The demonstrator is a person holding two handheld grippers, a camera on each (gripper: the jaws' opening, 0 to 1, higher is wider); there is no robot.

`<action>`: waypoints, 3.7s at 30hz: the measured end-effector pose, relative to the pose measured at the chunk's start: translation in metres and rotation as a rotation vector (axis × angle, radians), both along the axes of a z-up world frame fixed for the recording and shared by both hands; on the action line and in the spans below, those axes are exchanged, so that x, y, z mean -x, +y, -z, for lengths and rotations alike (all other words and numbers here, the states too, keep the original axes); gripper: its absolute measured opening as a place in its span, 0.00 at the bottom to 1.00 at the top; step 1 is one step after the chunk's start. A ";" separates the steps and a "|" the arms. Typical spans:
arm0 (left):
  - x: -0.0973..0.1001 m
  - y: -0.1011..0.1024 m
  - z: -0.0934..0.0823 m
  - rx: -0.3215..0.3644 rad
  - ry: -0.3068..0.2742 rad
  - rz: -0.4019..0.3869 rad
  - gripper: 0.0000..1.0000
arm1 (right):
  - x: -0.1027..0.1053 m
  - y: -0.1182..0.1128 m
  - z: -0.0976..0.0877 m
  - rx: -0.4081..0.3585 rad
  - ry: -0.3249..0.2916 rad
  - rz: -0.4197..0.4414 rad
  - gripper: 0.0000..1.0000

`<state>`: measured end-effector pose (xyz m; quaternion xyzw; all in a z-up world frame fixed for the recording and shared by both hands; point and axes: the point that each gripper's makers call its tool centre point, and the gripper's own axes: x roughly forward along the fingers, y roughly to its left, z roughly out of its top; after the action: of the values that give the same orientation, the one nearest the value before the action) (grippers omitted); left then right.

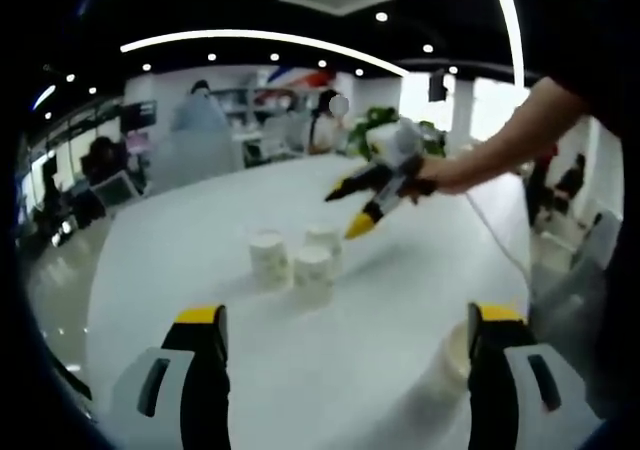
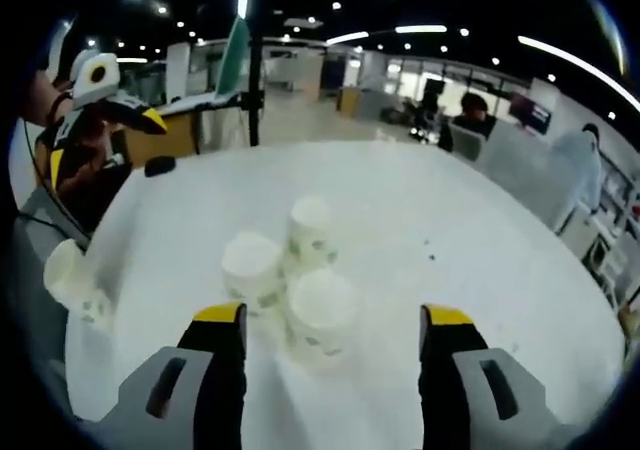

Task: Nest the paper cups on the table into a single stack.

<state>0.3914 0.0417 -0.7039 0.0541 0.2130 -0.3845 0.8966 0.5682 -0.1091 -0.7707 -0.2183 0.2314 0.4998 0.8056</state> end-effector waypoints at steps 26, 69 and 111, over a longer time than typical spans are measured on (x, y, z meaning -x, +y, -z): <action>0.008 0.001 0.003 0.014 0.015 -0.030 0.98 | 0.002 0.011 0.020 0.039 0.053 -0.076 0.44; 0.013 -0.006 -0.013 0.049 -0.008 -0.006 0.98 | 0.044 -0.025 -0.009 0.004 0.071 0.017 0.31; 0.031 -0.052 -0.044 0.161 -0.002 0.142 0.98 | 0.141 -0.021 -0.130 -0.269 -0.044 0.128 0.31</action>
<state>0.3608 -0.0100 -0.6601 -0.0028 0.1763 -0.4630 0.8686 0.4272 -0.1304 -0.6410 -0.1040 0.1580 0.4688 0.8628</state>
